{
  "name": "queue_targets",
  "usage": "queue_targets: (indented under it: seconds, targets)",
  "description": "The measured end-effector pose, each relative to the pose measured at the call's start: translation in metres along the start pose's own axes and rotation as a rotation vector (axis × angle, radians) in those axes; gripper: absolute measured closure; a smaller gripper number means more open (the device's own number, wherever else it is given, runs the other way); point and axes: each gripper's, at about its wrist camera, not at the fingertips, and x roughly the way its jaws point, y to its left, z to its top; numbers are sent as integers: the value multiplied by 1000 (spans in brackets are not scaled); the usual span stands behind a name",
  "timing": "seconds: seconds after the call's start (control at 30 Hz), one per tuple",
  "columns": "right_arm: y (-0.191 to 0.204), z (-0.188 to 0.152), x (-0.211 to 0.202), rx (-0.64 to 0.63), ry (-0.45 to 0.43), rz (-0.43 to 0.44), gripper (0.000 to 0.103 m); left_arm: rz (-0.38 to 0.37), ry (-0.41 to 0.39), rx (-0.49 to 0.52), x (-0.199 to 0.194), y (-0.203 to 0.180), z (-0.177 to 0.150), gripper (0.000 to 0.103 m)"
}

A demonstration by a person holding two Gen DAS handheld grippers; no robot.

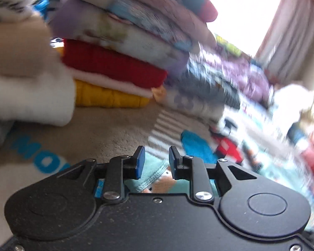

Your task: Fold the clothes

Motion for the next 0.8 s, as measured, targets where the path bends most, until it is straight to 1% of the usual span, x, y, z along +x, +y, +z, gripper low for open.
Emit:
queue_targets:
  seconds: [0.03,0.07,0.1,0.13,0.2,0.27,0.3,0.33,0.37,0.4,0.43,0.5,0.53,0.6,0.63,0.67,0.7,0.73,0.8]
  targets:
    - [1,-2,-1,10,-2,1,62,20,43,28,11,-3,-2,81]
    - [2,-4,-1,11,-7,-4,61,100,63,62,21,-6,-5,92]
    - [4,-7,-2,9,-12,-10,61,184,56,82,27,-7,-7,99]
    - [7,-8,-3,-3,-15,-15,60,228,35,75,27,-7,-7,99]
    - [11,-9,-6,-24,-14,-22,60,268,5,61,22,-7,-4,99]
    - [13,-9,-10,-31,-21,-40,61,264,-17,53,14,-5,0,99]
    - [16,-10,-13,-48,-36,-54,61,252,-40,53,7,-6,3,99]
    - [19,-11,-15,-66,-50,-59,61,224,-56,72,0,-10,5,98]
    - [21,-13,-15,-70,-51,-51,61,180,-65,110,-7,-16,6,98]
    - [23,-15,-14,-67,-48,-47,61,106,-56,135,-10,-22,5,98]
    - [24,-16,-14,-62,-54,-47,61,4,-28,149,-10,-29,1,98]
    - [27,-19,-13,-61,-50,-39,55,-201,27,175,-10,-43,-7,98]
    - [29,-20,-13,-65,-51,-41,55,-275,57,198,-8,-53,-12,97]
    - [33,-23,-15,-75,-56,-47,54,-364,120,263,-1,-76,-26,96]
    - [33,-23,-15,-71,-54,-43,54,-369,159,278,6,-85,-33,96]
    - [33,-23,-16,-63,-51,-37,54,-334,205,275,16,-90,-40,94]
    - [32,-23,-16,-59,-43,-26,54,-279,235,266,27,-92,-46,94]
    - [32,-23,-17,-60,-35,-16,54,-234,237,233,34,-88,-48,96]
    - [32,-21,-21,-68,-19,3,54,-221,194,136,29,-81,-40,97]
